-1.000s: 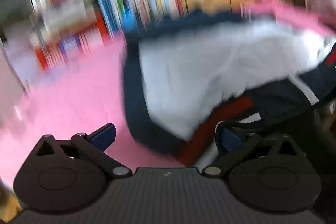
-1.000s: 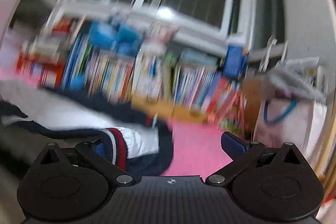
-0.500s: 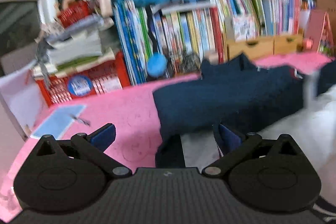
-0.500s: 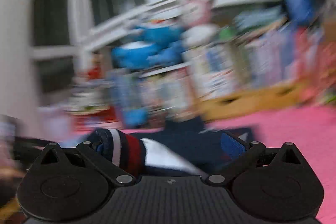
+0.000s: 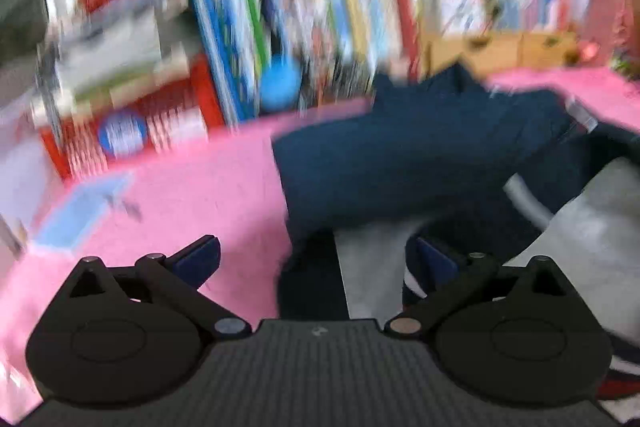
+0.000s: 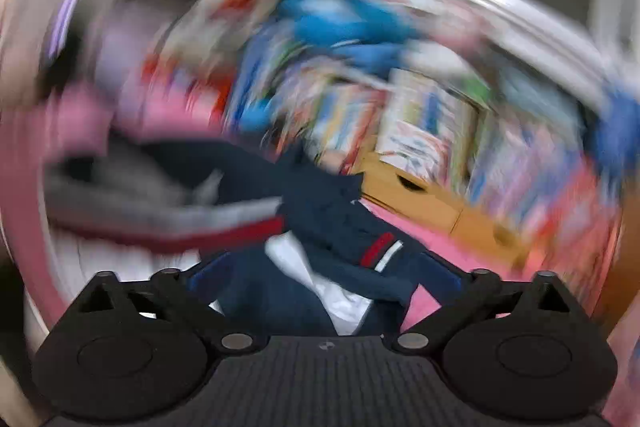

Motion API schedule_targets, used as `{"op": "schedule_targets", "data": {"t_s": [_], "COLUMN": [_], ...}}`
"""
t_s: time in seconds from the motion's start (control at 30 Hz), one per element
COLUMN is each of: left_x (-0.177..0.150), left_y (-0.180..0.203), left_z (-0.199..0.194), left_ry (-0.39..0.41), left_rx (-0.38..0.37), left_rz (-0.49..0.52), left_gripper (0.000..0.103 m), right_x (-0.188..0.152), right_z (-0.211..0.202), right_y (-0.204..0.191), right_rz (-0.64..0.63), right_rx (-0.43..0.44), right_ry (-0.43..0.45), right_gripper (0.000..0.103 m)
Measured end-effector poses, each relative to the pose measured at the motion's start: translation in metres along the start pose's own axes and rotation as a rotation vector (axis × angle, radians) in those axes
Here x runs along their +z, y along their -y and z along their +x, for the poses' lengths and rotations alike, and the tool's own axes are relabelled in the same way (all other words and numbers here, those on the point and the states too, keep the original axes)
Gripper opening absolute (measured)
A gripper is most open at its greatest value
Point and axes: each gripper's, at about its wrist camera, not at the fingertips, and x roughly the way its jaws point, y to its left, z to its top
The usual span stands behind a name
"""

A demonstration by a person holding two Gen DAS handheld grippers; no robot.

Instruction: Fold clothes

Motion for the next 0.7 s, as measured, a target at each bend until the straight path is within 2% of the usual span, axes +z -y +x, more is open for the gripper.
{"op": "schedule_targets", "data": {"t_s": [0.07,0.13,0.17,0.23,0.27,0.3,0.37,0.4,0.43,0.47,0.5,0.53,0.57,0.63,0.7], "left_x": [0.013,0.023,0.026,0.025,0.022,0.017,0.005,-0.001,-0.007,-0.012,-0.018,-0.022,-0.026,-0.034,-0.039], "left_y": [-0.014,-0.027,-0.031,-0.036,-0.037,-0.035,-0.026,-0.021,-0.013,-0.004,0.005,0.013,0.021,0.038,0.056], "left_z": [-0.022,-0.033,-0.036,-0.045,-0.052,-0.058,-0.061,-0.062,-0.061,-0.06,-0.058,-0.057,-0.056,-0.055,-0.055], "left_ry": [0.077,0.092,0.086,0.071,0.071,0.075,0.047,0.032,0.011,-0.008,-0.027,-0.032,-0.034,-0.04,-0.035], "left_rx": [-0.005,0.01,0.03,0.01,-0.053,-0.141,-0.267,-0.328,-0.351,-0.367,-0.382,-0.417,-0.454,-0.529,-0.567], "left_rz": [0.005,-0.008,-0.015,-0.041,-0.056,-0.069,-0.057,-0.049,-0.018,0.027,0.073,0.124,0.175,0.278,0.351], "left_gripper": [0.103,0.103,0.103,0.103,0.103,0.103,0.103,0.103,0.103,0.103,0.103,0.103,0.103,0.103,0.103], "right_x": [-0.004,0.002,0.005,0.011,0.012,0.011,0.01,0.009,0.009,0.008,0.006,0.005,0.004,0.002,-0.002], "right_z": [0.023,0.047,0.06,0.087,0.096,0.101,0.108,0.107,0.101,0.094,0.082,0.072,0.062,0.058,0.074], "right_y": [-0.032,-0.039,-0.043,-0.041,-0.033,-0.022,-0.001,0.005,0.009,0.013,0.015,0.012,0.007,-0.011,-0.027], "right_rz": [-0.164,-0.131,-0.112,-0.012,0.067,0.141,0.233,0.244,0.24,0.235,0.217,0.162,0.103,-0.092,-0.208], "right_rx": [0.044,0.076,0.086,-0.047,-0.144,-0.198,-0.268,-0.265,-0.188,-0.107,0.002,0.079,0.149,0.153,0.101], "right_ry": [-0.044,-0.031,-0.026,-0.069,-0.085,-0.073,-0.08,-0.072,-0.05,-0.027,0.004,0.027,0.045,0.008,-0.076], "right_gripper": [0.092,0.089,0.08,0.001,0.007,0.006,0.006,0.011,0.019,0.031,0.073,0.102,0.101,0.103,0.103]}}
